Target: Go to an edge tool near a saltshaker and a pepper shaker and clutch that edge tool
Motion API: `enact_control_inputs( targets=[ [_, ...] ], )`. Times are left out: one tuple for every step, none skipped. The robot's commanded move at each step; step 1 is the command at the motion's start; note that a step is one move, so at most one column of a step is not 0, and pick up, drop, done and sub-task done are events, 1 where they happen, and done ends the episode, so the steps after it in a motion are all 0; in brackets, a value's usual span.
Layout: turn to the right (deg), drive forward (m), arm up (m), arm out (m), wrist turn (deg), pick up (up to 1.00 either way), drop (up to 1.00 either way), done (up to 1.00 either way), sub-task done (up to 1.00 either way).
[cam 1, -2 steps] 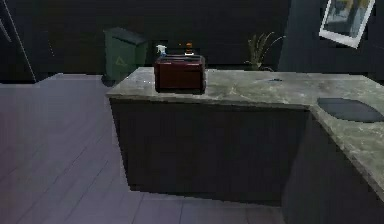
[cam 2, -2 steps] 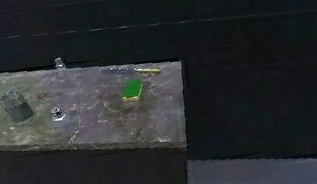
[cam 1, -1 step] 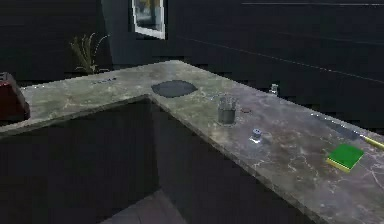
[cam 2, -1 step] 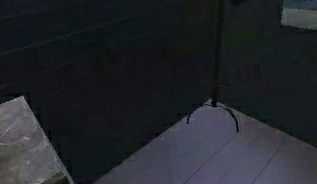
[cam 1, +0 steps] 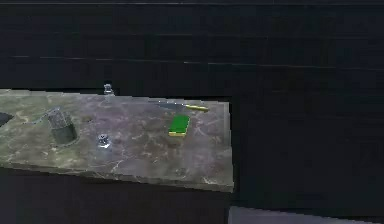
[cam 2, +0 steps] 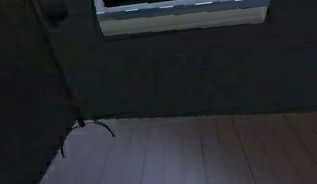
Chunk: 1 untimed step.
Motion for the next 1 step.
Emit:
enact_control_inputs(
  targets=[
    [27.0,0.0,0.0,0.0,0.0,0.0,0.0,0.0,0.0]
  ],
)
